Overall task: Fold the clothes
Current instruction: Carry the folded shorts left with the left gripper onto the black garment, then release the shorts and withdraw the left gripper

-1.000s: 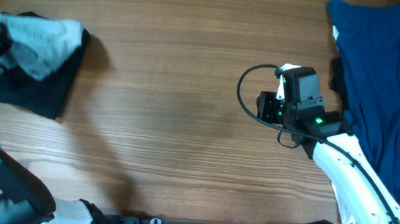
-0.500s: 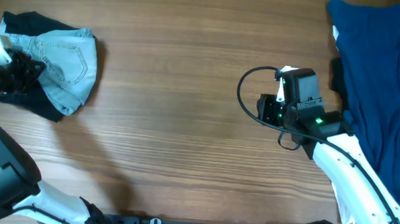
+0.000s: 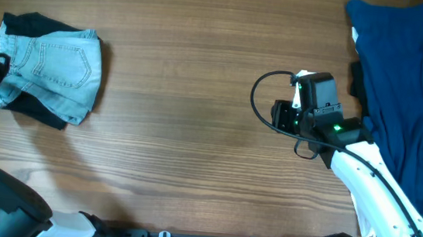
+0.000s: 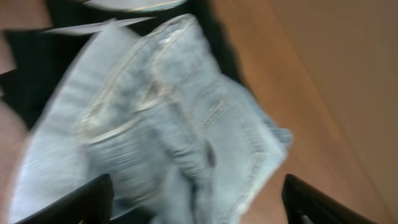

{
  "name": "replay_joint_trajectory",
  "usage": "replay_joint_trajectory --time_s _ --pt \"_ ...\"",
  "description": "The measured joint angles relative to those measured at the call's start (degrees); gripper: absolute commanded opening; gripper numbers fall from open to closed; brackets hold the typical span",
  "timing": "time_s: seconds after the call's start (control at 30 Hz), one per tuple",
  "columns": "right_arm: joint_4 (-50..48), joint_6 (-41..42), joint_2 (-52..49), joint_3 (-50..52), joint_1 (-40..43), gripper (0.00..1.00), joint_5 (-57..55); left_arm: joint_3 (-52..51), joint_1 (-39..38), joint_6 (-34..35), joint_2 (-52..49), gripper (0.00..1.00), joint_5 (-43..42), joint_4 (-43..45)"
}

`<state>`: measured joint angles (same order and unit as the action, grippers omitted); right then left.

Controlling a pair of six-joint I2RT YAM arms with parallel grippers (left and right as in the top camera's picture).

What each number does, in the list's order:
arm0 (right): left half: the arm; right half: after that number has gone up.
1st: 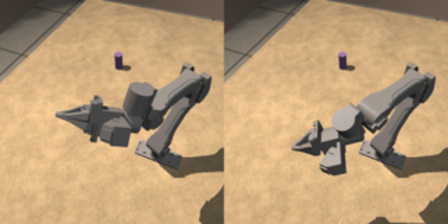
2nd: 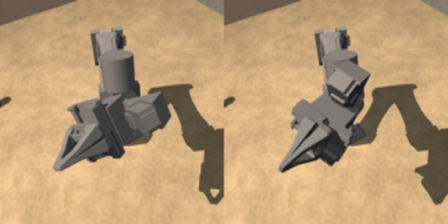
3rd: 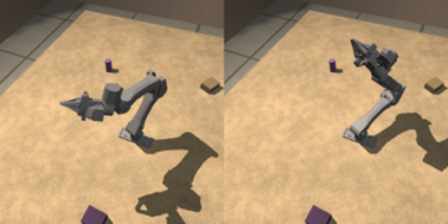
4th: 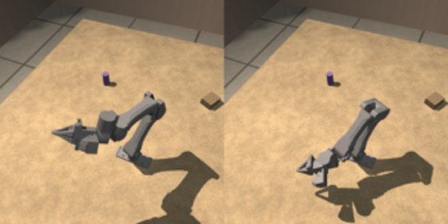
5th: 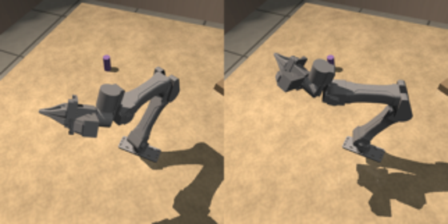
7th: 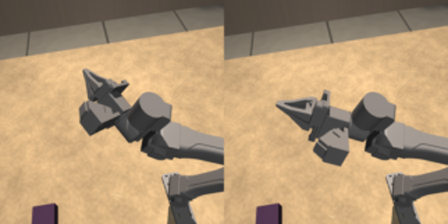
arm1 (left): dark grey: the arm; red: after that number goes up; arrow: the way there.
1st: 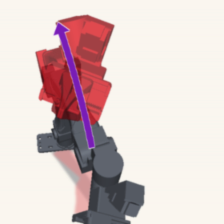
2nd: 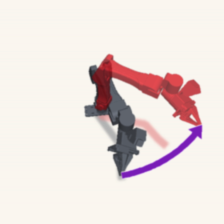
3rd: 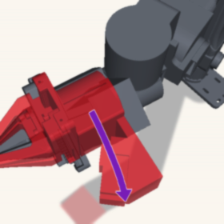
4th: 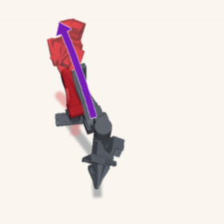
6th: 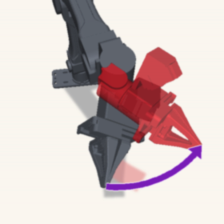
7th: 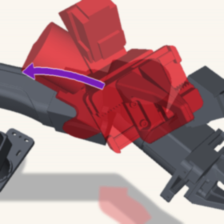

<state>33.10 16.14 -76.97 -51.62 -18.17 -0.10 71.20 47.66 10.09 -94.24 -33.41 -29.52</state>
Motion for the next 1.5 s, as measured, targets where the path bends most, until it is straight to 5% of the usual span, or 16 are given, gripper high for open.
replay_joint_trajectory --time_s 0.07,0.13,0.37,0.43,0.5,0.53,0.63,0.7,0.9,1.1,1.2,1.37,1.5 --pt "0.1 0.0 0.0 0.0 0.0 0.61 0.0 0.0 -1.3 0.3 0.7 0.04 -4.1 1.1" --pt "0.1 0.0 0.0 0.0 0.0 0.61 0.0 0.0 -4.0 0.4 1.0 0.04 -4.6 1.1" --pt "1.2 0.0 0.0 0.0 0.0 0.61 0.0 0.1 -6.4 1.4 -9.4 0.04 16.2 -2.8" --pt "1.2 0.0 0.0 0.0 0.0 0.65 0.0 0.1 -4.9 2.7 -13.1 0.15 18.8 -3.1" --pt "1.3 -0.2 0.0 0.0 0.0 0.84 0.0 0.1 -3.8 3.3 -14.0 0.22 19.4 -2.9" --pt "1.3 -0.4 0.0 0.0 0.0 1.0 0.0 0.1 -3.4 3.4 -13.9 0.33 18.8 -2.5" --pt "0.7 -0.8 0.0 0.0 0.0 1.0 0.4 0.1 -3.1 2.5 -13.2 0.62 13.6 -1.8" --pt "-3.5 0.2 0.0 0.0 0.0 1.0 1.8 0.0 -6.9 -0.1 -7.0 1.0 11.3 -1.6" --pt "-22.4 2.5 0.0 -0.4 0.4 1.0 2.7 0.6 -31.1 -4.3 8.9 1.0 9.5 -9.0" --pt "1.1 1.7 6.2 -3.0 7.6 1.0 4.4 0.3 -38.6 -6.4 9.0 1.0 14.7 -36.2" --pt "4.0 1.8 15.0 -1.5 7.6 1.0 3.4 -4.1 -38.9 -7.0 16.6 1.0 16.0 -32.2" --pt "4.9 3.7 36.2 4.8 5.9 1.0 -4.6 -16.1 -41.4 -6.8 47.3 1.0 17.8 -24.2" --pt "11.1 4.2 40.9 5.8 5.9 1.0 -6.7 -18.2 -41.4 -6.8 57.6 1.0 18.2 -23.8"
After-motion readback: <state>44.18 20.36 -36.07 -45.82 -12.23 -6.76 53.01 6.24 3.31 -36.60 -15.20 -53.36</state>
